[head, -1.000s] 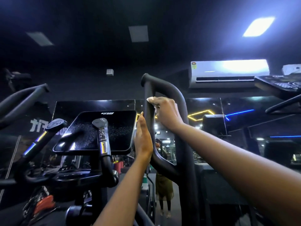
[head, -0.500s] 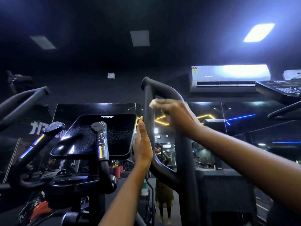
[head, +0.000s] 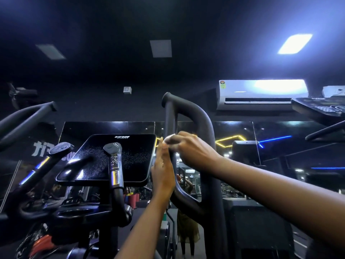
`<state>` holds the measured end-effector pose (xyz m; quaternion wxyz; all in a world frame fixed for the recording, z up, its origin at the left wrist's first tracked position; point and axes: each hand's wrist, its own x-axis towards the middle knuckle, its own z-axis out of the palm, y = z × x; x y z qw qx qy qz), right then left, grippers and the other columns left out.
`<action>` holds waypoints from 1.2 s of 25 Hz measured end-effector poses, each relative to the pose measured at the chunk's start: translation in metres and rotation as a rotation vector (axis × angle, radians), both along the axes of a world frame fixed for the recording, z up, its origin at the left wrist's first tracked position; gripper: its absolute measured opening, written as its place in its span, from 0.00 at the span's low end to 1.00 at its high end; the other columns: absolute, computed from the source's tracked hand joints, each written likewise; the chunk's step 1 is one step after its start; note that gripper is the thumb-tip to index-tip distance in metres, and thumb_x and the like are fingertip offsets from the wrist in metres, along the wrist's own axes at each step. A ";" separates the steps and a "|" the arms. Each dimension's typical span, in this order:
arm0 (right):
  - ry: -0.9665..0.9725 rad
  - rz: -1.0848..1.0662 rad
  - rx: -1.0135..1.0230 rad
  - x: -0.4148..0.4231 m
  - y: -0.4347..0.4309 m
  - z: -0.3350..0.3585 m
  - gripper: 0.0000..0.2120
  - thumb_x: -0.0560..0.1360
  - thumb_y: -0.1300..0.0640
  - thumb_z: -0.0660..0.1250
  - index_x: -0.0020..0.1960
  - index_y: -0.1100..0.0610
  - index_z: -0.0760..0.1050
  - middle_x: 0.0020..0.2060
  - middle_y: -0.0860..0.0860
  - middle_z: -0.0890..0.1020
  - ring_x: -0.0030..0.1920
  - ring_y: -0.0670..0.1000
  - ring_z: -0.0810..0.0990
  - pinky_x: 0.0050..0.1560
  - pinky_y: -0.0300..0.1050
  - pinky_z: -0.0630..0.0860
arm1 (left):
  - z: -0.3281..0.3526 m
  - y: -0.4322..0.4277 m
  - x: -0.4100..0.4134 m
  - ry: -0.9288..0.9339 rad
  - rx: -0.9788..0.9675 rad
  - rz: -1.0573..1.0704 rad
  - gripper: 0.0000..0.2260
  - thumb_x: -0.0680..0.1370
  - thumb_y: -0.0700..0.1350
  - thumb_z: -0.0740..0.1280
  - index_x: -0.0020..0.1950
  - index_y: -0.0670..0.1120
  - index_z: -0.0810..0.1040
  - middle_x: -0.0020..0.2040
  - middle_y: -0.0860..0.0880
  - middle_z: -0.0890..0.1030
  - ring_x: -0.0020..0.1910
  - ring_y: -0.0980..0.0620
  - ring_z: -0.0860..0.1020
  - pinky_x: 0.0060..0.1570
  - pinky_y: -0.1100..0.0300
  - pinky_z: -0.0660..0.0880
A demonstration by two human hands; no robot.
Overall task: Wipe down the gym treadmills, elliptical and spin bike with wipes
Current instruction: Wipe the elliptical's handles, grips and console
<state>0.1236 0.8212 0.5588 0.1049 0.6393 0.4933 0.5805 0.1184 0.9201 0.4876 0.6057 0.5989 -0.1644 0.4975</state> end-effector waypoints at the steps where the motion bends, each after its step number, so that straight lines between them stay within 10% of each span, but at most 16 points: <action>1: 0.002 0.029 -0.056 -0.002 -0.007 0.002 0.18 0.68 0.71 0.65 0.54 0.59 0.81 0.52 0.54 0.82 0.48 0.56 0.79 0.46 0.47 0.78 | -0.001 0.001 0.001 0.006 0.011 -0.003 0.32 0.69 0.76 0.46 0.71 0.69 0.61 0.66 0.46 0.75 0.59 0.37 0.77 0.56 0.38 0.75; 5: -0.068 0.058 0.066 -0.006 -0.004 0.065 0.14 0.73 0.66 0.63 0.55 0.57 0.80 0.56 0.51 0.80 0.56 0.53 0.77 0.51 0.48 0.77 | -0.001 0.002 0.005 0.020 0.036 0.028 0.39 0.65 0.79 0.43 0.73 0.67 0.58 0.57 0.45 0.79 0.36 0.47 0.81 0.36 0.55 0.80; 9: -0.122 -0.235 0.081 0.002 0.013 0.118 0.14 0.80 0.59 0.57 0.63 0.53 0.75 0.61 0.48 0.75 0.62 0.50 0.70 0.54 0.48 0.74 | -0.002 0.005 0.020 0.023 0.083 0.119 0.27 0.65 0.81 0.43 0.63 0.80 0.53 0.63 0.36 0.75 0.56 0.35 0.78 0.53 0.40 0.77; 16: -0.116 -0.179 0.112 0.012 -0.042 0.098 0.17 0.74 0.66 0.57 0.56 0.59 0.79 0.54 0.55 0.80 0.49 0.60 0.77 0.51 0.52 0.75 | 0.000 0.008 0.018 -0.041 0.091 0.072 0.24 0.79 0.60 0.51 0.76 0.61 0.57 0.36 0.46 0.77 0.24 0.51 0.74 0.23 0.63 0.73; 22: 0.047 -0.122 0.457 0.003 -0.073 0.014 0.21 0.73 0.70 0.61 0.64 0.58 0.74 0.53 0.58 0.78 0.49 0.63 0.79 0.47 0.52 0.77 | 0.001 0.009 0.019 -0.004 0.096 0.075 0.24 0.80 0.59 0.52 0.76 0.61 0.55 0.54 0.39 0.79 0.21 0.56 0.75 0.22 0.64 0.73; 27: 0.153 -0.075 0.489 -0.015 -0.072 -0.074 0.24 0.65 0.71 0.71 0.60 0.60 0.76 0.49 0.54 0.80 0.41 0.58 0.82 0.36 0.47 0.80 | -0.001 0.007 0.020 -0.016 0.107 0.165 0.34 0.68 0.74 0.48 0.74 0.66 0.54 0.64 0.41 0.76 0.49 0.37 0.81 0.43 0.47 0.81; 30: 0.185 -0.075 0.419 -0.029 -0.080 -0.104 0.25 0.60 0.70 0.76 0.57 0.58 0.79 0.47 0.51 0.81 0.39 0.54 0.83 0.33 0.42 0.80 | 0.000 0.007 0.021 0.005 0.109 0.151 0.31 0.72 0.69 0.49 0.75 0.63 0.55 0.64 0.40 0.76 0.45 0.40 0.81 0.36 0.53 0.80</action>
